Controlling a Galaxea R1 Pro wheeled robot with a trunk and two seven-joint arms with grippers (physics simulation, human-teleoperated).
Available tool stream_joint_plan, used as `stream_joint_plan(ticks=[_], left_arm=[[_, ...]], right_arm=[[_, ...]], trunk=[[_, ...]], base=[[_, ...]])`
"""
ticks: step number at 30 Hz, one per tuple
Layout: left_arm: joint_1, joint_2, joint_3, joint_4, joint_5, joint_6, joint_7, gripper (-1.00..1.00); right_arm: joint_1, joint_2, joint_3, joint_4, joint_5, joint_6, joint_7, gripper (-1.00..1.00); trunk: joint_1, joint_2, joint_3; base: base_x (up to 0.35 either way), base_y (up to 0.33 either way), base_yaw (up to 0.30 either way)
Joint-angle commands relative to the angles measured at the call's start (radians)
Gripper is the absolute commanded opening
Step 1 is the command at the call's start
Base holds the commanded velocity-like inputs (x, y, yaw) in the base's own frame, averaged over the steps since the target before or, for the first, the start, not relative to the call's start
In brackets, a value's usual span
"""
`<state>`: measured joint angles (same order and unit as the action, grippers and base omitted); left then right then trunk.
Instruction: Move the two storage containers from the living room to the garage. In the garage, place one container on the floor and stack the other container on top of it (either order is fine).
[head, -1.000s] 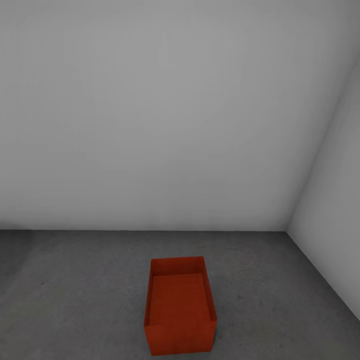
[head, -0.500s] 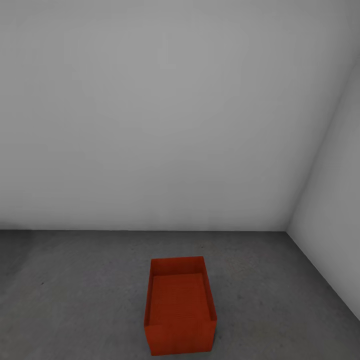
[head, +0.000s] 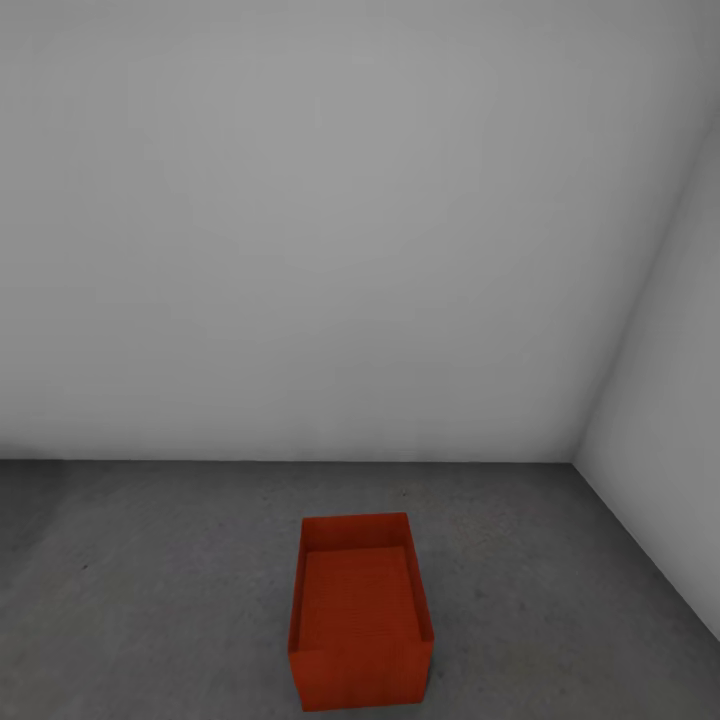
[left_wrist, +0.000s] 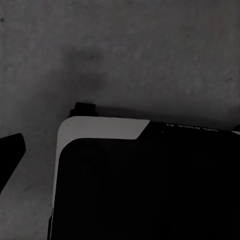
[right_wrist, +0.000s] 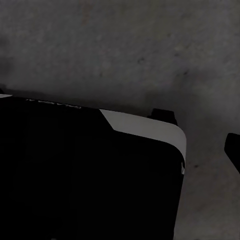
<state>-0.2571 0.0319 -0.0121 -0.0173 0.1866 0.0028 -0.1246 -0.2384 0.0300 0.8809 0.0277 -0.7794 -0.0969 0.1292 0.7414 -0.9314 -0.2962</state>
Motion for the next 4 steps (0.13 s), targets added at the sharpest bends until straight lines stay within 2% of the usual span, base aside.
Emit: stream_joint_plan(ticks=[1, 4], left_arm=[[-0.001, 0.000, -0.002, 0.000, 0.009, 0.000, -0.004, 1.00], [-0.001, 0.000, -0.002, 0.000, 0.008, 0.000, -0.004, 1.00]], right_arm=[[-0.001, 0.001, 0.007, 0.003, -0.011, -0.004, 0.006, 1.00], [-0.001, 0.001, 0.007, 0.003, -0.011, -0.004, 0.006, 1.00]], trunk=[[0.000, -0.001, -0.001], [0.000, -0.001, -0.001]], base=[[0.000, 0.000, 0.000], [0.000, 0.000, 0.000]])
